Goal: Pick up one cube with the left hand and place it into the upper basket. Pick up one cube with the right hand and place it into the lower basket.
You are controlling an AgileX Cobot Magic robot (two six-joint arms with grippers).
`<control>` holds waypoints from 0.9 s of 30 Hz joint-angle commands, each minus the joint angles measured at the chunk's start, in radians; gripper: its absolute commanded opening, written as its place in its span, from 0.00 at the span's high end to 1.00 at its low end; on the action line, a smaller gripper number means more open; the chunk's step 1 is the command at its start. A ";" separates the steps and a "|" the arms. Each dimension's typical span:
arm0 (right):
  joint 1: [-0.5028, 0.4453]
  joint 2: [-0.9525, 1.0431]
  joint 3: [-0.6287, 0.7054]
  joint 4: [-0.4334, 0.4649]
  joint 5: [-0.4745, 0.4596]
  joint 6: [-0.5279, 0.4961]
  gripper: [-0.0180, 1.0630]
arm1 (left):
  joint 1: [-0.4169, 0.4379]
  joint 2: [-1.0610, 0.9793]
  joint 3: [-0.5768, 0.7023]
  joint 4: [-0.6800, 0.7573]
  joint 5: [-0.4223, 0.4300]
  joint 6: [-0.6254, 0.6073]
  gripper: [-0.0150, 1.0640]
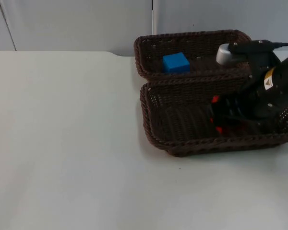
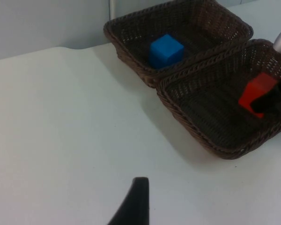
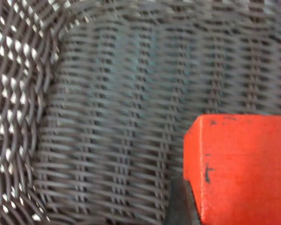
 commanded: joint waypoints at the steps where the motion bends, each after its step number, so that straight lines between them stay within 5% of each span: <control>1: -0.003 0.004 -0.001 -0.002 -0.051 0.001 0.98 | 0.002 -0.009 0.005 -0.013 -0.001 -0.005 0.19; 18: -0.005 0.089 -0.075 0.003 -0.040 0.001 0.96 | 0.002 -0.009 0.005 -0.017 -0.001 -0.005 0.19; 23: -0.005 0.089 -0.075 0.003 -0.040 0.001 0.71 | 0.002 -0.009 0.005 -0.017 -0.001 -0.005 0.19; 27: -0.005 0.085 -0.087 0.003 -0.038 0.003 0.35 | 0.002 -0.009 0.005 -0.017 -0.001 -0.005 0.19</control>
